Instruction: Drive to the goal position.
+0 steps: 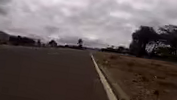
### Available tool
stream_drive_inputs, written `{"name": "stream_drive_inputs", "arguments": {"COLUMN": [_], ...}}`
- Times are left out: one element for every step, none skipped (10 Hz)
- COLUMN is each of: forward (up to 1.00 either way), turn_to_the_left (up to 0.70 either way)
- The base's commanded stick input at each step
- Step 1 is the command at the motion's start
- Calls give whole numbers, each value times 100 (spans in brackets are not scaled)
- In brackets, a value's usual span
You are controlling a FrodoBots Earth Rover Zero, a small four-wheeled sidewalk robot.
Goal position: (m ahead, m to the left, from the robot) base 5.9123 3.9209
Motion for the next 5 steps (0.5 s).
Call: {"name": "stream_drive_inputs", "arguments": {"forward": [50, 50, 50, 50, 50], "turn_to_the_left": [0, 0, 0, 0, 0]}}
